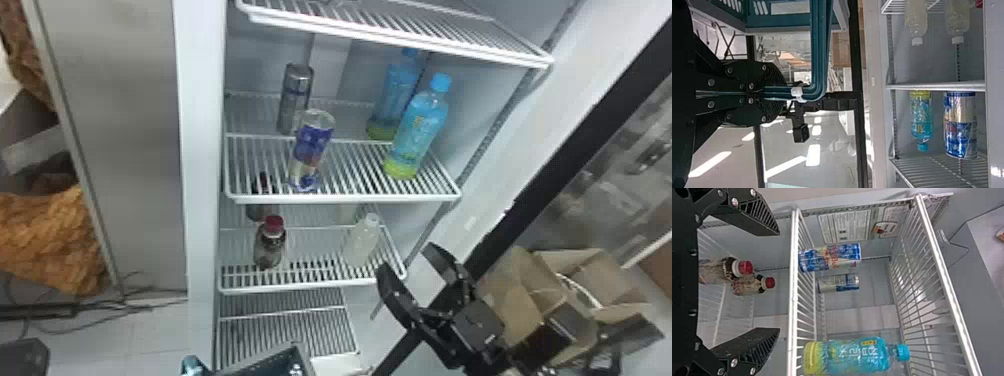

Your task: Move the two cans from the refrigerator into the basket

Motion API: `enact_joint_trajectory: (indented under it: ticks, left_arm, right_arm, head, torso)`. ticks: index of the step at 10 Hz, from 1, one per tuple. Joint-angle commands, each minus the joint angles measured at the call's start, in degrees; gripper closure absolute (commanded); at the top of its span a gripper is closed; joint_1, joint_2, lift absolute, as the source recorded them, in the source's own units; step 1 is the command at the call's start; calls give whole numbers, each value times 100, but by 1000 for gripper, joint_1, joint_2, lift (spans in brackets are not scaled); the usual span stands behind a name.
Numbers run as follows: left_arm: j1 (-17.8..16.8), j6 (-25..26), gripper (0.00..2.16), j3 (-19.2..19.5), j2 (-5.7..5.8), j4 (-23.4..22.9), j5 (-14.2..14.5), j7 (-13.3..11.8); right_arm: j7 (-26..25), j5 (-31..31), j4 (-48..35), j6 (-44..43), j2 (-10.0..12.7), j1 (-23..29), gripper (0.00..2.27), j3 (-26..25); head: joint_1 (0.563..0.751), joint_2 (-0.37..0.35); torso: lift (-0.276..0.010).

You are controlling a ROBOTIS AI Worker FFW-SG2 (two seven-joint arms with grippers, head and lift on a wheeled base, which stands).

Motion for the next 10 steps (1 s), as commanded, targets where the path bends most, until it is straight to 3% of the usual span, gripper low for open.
enact_joint_trajectory:
  ticks: [1,10]
  left_arm:
    - [0,31,1197,0,0,-3,0,0]
    - [0,31,1197,0,9,11,0,0]
  right_arm:
    - [-16,125,-36,123,0,-146,176,54]
    - [-263,502,6,685,-17,-989,176,545]
  head:
    - [695,-350]
    - [695,-350]
  torso:
    - [-35]
    - [-35]
